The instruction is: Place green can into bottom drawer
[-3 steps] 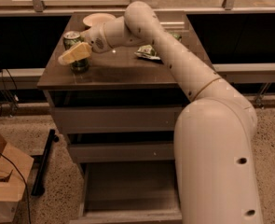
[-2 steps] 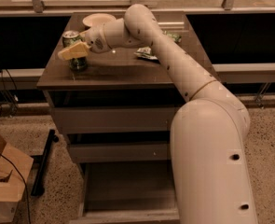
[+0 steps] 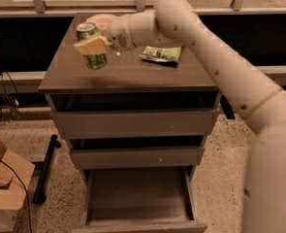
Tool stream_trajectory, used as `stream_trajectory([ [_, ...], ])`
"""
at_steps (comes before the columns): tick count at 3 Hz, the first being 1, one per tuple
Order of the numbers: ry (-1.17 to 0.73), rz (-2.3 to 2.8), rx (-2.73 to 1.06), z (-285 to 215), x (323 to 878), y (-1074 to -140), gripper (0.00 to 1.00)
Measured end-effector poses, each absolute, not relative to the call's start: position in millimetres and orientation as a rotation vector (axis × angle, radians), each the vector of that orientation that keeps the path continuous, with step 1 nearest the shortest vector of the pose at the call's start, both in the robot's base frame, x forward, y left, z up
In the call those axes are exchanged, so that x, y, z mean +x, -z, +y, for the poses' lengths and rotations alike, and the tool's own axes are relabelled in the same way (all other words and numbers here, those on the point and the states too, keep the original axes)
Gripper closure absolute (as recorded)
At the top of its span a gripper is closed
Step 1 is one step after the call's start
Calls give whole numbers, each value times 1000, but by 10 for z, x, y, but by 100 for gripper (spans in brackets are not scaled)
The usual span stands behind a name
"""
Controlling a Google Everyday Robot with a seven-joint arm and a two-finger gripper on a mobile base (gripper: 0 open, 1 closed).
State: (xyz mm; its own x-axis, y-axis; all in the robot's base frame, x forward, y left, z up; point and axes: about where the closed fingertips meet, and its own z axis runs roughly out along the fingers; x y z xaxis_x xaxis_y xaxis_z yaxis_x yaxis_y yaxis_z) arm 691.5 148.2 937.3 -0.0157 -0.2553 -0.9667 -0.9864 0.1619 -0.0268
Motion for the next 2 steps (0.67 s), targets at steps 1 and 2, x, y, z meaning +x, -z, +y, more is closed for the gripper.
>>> stream_trajectory([
  [1, -933, 1455, -1220, 1201, 6199, -9914, 100],
  [2, -912, 1508, -1253, 934, 5472, -9857, 100],
])
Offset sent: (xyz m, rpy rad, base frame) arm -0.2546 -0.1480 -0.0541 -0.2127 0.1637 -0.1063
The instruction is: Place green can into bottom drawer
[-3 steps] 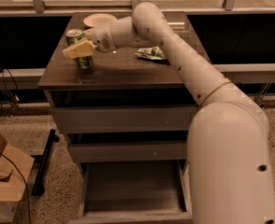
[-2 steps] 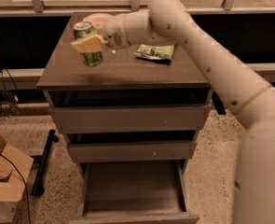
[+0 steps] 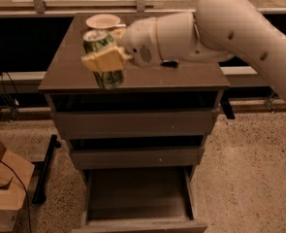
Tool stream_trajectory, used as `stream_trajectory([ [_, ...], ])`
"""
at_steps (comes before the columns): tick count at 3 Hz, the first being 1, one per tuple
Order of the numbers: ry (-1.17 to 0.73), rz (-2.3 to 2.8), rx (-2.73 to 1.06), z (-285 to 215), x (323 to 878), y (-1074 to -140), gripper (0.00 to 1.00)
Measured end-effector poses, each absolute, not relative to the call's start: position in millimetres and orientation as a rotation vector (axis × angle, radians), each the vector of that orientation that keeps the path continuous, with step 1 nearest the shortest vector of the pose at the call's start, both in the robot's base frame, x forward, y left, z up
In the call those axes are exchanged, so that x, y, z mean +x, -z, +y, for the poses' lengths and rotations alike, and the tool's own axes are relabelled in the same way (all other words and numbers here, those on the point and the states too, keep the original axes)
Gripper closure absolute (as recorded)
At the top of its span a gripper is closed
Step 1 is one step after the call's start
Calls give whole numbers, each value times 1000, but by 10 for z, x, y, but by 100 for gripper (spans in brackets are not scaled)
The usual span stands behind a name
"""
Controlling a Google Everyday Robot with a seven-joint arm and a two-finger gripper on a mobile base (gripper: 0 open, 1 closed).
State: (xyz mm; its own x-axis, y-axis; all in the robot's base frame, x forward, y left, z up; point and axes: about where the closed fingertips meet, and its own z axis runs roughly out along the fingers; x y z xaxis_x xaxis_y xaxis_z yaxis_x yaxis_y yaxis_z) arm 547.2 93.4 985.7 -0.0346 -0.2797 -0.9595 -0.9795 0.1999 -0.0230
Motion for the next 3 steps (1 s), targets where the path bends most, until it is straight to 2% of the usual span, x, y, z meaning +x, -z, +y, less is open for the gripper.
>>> stream_trajectory([
  [2, -930, 1823, -1150, 158, 4719, -8408, 100],
  [3, -967, 1874, -1187, 239, 4478, -8085, 100],
])
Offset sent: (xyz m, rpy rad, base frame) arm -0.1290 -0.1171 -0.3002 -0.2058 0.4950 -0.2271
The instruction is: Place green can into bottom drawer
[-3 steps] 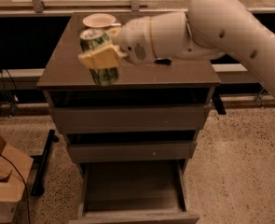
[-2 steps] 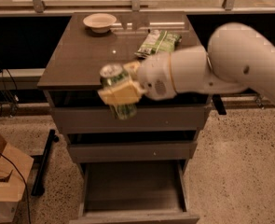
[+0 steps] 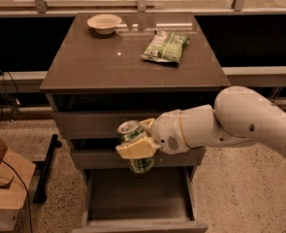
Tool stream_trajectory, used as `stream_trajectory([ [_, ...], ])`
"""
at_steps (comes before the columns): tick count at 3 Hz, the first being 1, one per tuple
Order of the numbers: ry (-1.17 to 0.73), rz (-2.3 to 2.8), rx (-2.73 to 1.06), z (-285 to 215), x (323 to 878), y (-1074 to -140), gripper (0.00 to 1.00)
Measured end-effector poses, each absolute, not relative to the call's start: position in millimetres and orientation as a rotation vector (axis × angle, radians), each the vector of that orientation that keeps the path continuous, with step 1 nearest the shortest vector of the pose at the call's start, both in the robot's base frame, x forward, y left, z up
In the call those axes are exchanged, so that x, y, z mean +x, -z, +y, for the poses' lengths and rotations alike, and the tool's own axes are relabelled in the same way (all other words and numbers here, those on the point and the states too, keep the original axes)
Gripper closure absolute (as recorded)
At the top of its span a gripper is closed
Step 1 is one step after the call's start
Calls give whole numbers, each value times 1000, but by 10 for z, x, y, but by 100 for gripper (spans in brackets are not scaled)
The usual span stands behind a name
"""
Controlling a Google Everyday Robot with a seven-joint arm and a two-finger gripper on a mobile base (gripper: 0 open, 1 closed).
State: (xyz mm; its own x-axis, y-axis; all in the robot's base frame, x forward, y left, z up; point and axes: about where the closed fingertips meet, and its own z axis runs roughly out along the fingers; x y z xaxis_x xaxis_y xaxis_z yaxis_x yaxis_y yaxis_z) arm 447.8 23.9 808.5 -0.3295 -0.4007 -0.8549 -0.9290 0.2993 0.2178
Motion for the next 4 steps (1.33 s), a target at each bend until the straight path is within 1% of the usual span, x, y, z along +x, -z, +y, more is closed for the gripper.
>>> stream_trajectory([
  [1, -967, 1872, -1188, 242, 4480, -8093, 100],
  [2, -940, 1921, -1135, 105, 4589, -7768, 100],
  [4, -913, 1918, -1064, -477, 4757, -6818, 100],
])
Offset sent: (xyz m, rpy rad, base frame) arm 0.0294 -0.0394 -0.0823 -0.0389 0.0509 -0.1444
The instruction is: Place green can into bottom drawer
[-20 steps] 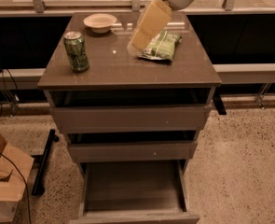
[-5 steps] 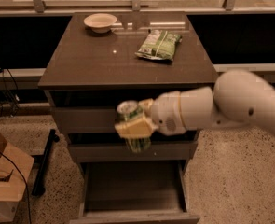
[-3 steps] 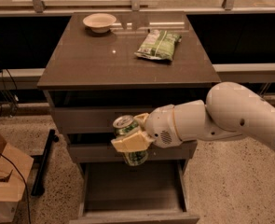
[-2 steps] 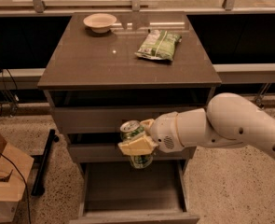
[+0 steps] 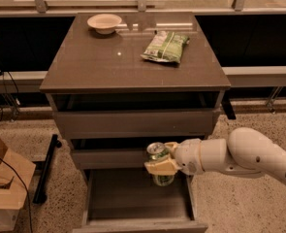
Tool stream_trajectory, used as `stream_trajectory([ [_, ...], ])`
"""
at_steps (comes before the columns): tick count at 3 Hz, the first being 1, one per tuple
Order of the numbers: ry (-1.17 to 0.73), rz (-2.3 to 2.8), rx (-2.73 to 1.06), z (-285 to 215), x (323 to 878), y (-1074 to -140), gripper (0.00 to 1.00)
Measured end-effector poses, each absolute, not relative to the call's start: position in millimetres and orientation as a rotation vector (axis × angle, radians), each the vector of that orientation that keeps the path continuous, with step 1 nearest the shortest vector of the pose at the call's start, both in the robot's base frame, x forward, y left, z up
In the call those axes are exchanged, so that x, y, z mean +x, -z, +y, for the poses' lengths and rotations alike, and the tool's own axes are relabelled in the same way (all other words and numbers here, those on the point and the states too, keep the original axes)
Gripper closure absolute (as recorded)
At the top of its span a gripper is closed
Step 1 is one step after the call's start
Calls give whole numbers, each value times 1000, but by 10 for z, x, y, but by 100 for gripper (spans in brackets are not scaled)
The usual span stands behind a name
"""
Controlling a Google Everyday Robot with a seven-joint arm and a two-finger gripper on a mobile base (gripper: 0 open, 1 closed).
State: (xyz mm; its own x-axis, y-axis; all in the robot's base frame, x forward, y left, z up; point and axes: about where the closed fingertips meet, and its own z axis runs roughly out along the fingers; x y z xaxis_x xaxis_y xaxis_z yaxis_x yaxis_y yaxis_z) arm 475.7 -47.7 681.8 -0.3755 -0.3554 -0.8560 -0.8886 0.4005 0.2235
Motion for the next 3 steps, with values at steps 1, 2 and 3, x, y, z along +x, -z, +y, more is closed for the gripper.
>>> stream_trajectory([
  [1, -1018, 1918, -965, -821, 4894, -6136, 100],
  [2, -1018, 1918, -965, -821, 4895, -6135, 100],
  [3, -961, 1914, -958, -647, 5082, -5822, 100],
])
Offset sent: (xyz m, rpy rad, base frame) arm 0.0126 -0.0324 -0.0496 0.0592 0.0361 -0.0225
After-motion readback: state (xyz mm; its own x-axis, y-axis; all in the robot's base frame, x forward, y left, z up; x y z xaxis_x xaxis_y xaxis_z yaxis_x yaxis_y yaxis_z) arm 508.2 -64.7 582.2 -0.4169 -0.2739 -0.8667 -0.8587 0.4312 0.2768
